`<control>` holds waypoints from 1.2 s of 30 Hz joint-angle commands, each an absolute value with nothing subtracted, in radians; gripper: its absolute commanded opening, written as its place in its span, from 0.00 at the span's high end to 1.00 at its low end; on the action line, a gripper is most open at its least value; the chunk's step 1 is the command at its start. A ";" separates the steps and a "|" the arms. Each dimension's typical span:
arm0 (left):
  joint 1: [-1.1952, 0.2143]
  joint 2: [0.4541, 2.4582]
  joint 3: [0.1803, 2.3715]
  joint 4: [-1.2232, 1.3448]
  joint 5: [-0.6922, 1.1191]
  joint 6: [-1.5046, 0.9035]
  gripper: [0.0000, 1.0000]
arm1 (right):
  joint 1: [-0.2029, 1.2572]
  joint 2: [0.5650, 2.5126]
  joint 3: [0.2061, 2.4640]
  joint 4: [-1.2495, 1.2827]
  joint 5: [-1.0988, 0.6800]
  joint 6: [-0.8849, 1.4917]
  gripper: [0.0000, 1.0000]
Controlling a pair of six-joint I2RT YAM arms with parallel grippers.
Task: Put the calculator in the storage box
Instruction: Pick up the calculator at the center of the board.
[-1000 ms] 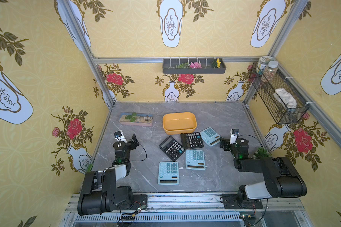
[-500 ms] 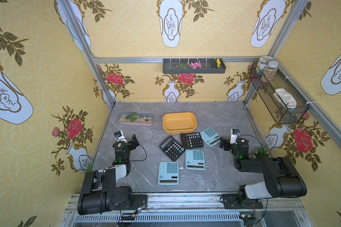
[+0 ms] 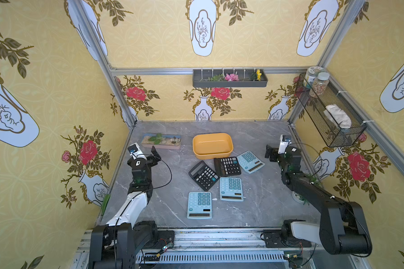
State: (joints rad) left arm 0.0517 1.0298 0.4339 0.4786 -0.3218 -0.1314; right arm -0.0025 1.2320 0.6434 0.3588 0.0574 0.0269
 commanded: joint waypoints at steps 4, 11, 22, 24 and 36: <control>0.051 0.710 0.692 -0.246 -0.206 -0.177 0.07 | 0.109 1.113 0.879 -0.276 -0.039 0.084 0.03; 0.051 0.719 0.828 -0.587 0.019 -0.312 0.20 | 0.108 1.115 0.985 -0.530 -0.285 0.518 0.03; 0.049 0.745 0.768 -0.644 0.073 -0.336 0.27 | 0.129 0.938 0.648 -0.367 -0.307 1.032 0.60; 0.050 0.764 0.770 -0.650 0.079 -0.330 0.26 | 0.130 0.956 0.625 -0.345 -0.302 1.075 0.60; 0.049 0.809 0.769 -0.653 0.097 -0.330 0.24 | 0.128 1.134 0.649 -0.366 -0.266 1.062 0.45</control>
